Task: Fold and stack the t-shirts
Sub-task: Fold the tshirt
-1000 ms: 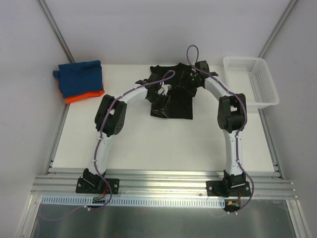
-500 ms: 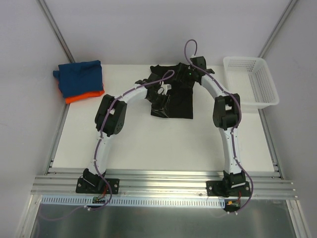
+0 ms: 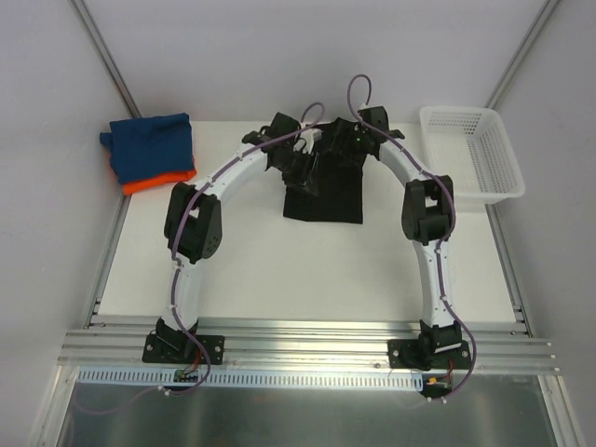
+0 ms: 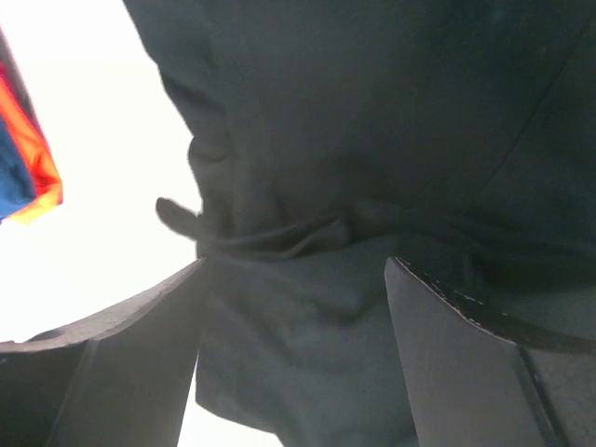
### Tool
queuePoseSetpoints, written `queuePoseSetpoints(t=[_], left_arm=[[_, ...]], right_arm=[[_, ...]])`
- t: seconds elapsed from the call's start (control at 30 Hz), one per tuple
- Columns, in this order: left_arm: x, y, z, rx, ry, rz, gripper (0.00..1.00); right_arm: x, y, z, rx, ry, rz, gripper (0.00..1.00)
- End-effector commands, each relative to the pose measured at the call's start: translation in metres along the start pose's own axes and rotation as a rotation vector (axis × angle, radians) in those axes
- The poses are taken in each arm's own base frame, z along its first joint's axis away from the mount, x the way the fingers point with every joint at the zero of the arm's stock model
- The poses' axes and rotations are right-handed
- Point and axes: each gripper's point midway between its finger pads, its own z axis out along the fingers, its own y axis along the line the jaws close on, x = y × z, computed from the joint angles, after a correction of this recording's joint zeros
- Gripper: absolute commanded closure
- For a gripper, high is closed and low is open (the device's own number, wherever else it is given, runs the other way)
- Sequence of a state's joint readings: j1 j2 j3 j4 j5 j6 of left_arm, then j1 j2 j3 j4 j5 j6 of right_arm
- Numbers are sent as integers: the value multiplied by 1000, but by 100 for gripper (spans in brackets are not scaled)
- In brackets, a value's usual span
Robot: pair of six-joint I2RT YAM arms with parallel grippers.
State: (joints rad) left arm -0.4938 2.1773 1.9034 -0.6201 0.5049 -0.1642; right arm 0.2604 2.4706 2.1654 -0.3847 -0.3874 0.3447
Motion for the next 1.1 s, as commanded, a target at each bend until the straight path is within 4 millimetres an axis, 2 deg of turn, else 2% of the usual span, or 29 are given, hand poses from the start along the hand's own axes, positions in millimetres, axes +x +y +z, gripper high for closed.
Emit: queuePoseSetpoints(t=[0.0,0.03,0.07,0.1,0.13,0.17,0.2,0.23,0.27,0.33,0.53,0.83,1.0,1.07], left_arm=[[-68,-5,-51,-38,-200,98,64],[-75,0,-51,-39,-213,95,63],[-76,13,-39,-44,-200,77,64],[-91,20,-45,-52,-238,80,63],[-96,28,-41,-60,-245,80,63],[-94,40,-28,-69,-231,70,64],[-103,48,-29,-74,-254,70,64],[-103,53,-24,-73,-250,63,64],[-101,63,-14,-77,-238,53,64],[-99,73,-4,-72,-230,35,64],[-93,95,21,-61,-209,-1,65],[-100,117,43,-108,-237,-3,64],[-88,116,40,-108,-209,-23,64],[-84,111,35,-101,-200,-34,63]], right_arm=[[-39,72,-69,-136,-123,-47,21],[-41,81,-82,-155,-134,-52,21],[-41,84,-88,-161,-138,-49,21],[-34,82,-89,-157,-120,-36,21],[-30,83,-92,-164,-107,-26,21],[-29,89,-102,-175,-110,-26,21],[-18,81,-99,-155,-79,-5,21],[-13,78,-100,-150,-67,5,21],[-11,80,-106,-151,-66,2,21],[2,65,-103,-124,-28,21,21],[21,39,-106,-70,26,51,20],[50,21,-101,-26,86,58,19],[65,4,-79,5,130,62,18],[65,-3,-67,20,139,50,18]])
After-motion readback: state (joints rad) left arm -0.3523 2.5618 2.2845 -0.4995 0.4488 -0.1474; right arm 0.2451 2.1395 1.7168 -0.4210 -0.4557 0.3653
